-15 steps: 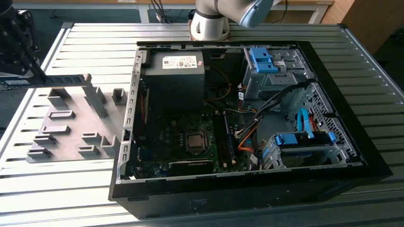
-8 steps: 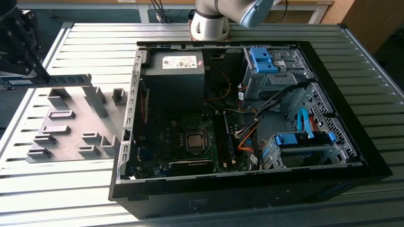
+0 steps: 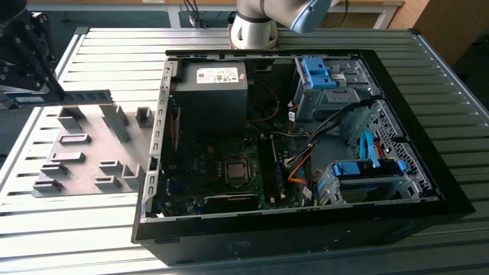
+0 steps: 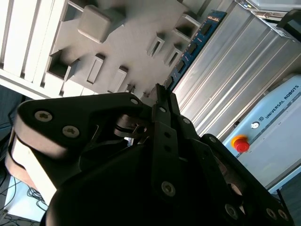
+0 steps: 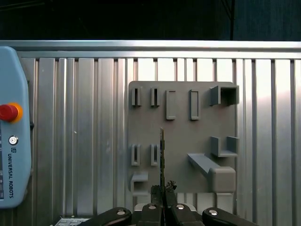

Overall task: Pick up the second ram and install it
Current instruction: 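Pick up the second ram and move it above second insertion slot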

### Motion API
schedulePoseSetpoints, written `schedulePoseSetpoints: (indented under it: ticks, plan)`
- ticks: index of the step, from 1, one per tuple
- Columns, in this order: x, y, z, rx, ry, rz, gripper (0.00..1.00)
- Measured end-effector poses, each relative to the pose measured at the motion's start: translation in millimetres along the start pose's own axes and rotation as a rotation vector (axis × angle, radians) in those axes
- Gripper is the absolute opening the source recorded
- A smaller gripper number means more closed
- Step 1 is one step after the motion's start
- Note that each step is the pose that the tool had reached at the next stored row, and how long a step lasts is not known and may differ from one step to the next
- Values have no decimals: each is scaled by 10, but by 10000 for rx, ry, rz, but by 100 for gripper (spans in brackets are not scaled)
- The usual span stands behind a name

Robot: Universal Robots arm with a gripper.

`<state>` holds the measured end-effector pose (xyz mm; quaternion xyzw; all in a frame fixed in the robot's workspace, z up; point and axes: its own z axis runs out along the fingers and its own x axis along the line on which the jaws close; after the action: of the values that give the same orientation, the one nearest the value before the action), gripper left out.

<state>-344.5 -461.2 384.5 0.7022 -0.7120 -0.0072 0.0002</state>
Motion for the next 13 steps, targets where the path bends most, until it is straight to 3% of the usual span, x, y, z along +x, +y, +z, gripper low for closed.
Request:
schedulePoseSetpoints:
  ticks: [13]
  plan:
    - [-1,-102,-1,0,0,0,14]
